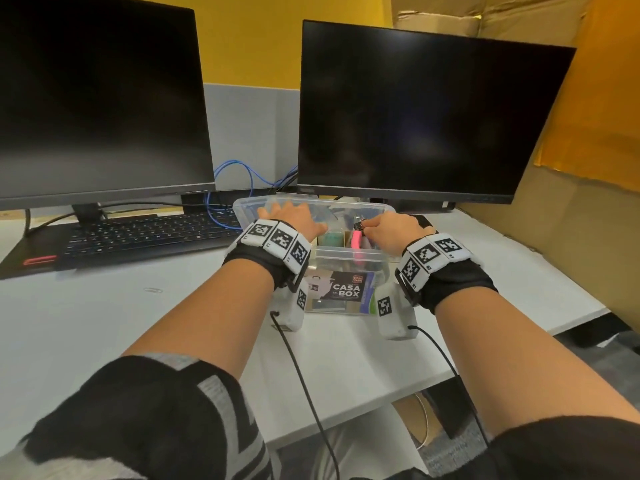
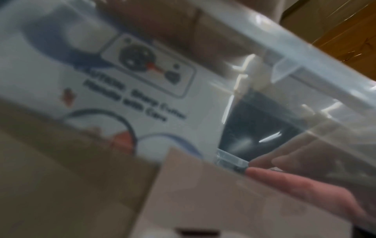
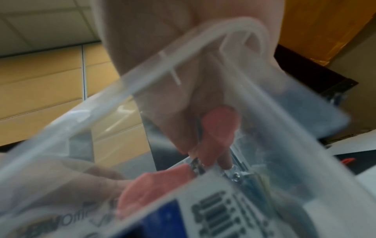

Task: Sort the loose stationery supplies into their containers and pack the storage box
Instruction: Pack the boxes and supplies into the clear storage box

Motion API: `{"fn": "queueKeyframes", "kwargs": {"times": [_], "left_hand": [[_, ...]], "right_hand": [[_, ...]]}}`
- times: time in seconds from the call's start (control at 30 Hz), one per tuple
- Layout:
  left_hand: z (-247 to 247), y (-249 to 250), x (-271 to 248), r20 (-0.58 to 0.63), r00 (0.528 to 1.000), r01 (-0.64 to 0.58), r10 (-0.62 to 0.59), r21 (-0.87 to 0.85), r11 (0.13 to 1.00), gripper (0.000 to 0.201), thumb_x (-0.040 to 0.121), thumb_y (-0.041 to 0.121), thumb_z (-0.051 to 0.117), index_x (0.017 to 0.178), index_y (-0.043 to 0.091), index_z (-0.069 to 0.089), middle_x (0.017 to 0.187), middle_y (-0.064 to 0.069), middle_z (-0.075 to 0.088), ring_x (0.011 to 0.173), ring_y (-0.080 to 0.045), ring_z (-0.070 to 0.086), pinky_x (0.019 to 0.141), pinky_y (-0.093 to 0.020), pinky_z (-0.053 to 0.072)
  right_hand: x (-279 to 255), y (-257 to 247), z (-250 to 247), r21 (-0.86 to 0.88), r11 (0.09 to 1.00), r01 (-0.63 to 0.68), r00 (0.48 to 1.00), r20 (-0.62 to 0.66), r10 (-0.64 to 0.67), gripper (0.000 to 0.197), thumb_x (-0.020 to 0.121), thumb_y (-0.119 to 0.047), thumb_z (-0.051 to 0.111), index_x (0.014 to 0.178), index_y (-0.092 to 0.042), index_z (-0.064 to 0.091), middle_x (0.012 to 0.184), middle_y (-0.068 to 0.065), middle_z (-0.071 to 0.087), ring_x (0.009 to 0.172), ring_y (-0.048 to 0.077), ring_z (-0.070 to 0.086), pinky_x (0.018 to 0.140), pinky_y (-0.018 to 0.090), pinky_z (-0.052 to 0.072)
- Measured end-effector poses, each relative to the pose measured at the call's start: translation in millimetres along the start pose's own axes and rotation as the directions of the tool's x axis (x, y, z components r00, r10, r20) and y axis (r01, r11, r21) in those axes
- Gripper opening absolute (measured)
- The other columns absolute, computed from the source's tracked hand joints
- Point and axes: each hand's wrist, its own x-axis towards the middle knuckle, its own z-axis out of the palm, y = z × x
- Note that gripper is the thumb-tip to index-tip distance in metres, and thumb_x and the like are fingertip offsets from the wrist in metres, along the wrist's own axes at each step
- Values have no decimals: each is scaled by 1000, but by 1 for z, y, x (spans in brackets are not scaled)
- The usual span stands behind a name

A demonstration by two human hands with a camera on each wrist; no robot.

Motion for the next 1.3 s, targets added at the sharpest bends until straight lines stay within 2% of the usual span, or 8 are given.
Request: {"fn": "queueKeyframes", "kwargs": {"times": [0.23,0.37,0.53,0.73,0.83,0.9,1.07,1.3], "left_hand": [[0,2,-2,-4,1000,6,-6,27,1000,48,91,52,42,121,18,56,131,-10,52,125,-31,40,103,-49,26],[-1,3,-4,-5,1000,4,-4,55,998,48,93,50,39,126,19,53,132,-10,51,125,-32,40,103,-50,28],[-4,3,-9,34,998,56,-58,58,997,50,94,51,37,135,23,45,145,-11,36,137,-34,26,109,-58,20],[-13,-3,-22,92,991,88,-95,80,993,51,95,49,38,137,22,40,149,-14,26,138,-39,22,108,-54,27],[-26,-15,-25,147,988,15,-36,144,989,57,92,57,40,133,19,47,137,-12,43,121,-31,45,91,-41,40],[-35,-23,-27,176,984,-23,-14,202,979,61,90,62,39,130,17,52,129,-9,53,109,-25,51,82,-35,38],[-43,-36,-31,189,980,2,-57,279,960,67,89,66,35,133,18,49,134,-12,48,122,-30,43,100,-38,32],[-67,-64,-34,298,954,-15,-3,56,998,62,93,56,40,139,14,43,138,-5,49,123,-23,48,101,-34,35]], "right_hand": [[-9,2,-3,176,984,-19,975,-213,57,26,89,-31,44,94,-19,67,100,7,62,102,29,52,94,51,42],[-14,1,-8,207,978,-21,978,-201,63,23,87,-29,45,87,-17,65,96,10,63,98,30,55,94,50,42],[-11,2,-14,220,972,79,985,-168,-42,29,89,-9,50,113,-16,65,122,13,58,110,31,56,96,41,47],[-8,-2,-14,121,984,132,982,-150,-113,46,90,-4,53,135,-5,44,136,18,46,126,32,44,102,35,37],[-3,-9,-15,73,985,156,983,-109,-148,45,88,-10,59,131,-6,47,128,17,55,116,30,54,89,31,44],[-1,-15,-15,37,980,193,978,-82,-190,47,87,-15,63,132,-10,51,128,16,56,115,29,55,88,30,44],[6,-33,-16,-22,957,288,956,-52,-289,48,89,-19,60,136,-17,48,133,14,52,120,29,51,98,36,43],[29,-43,-30,-14,954,298,954,15,-298,42,91,-1,48,129,-20,55,133,10,51,116,28,53,89,32,45]]}}
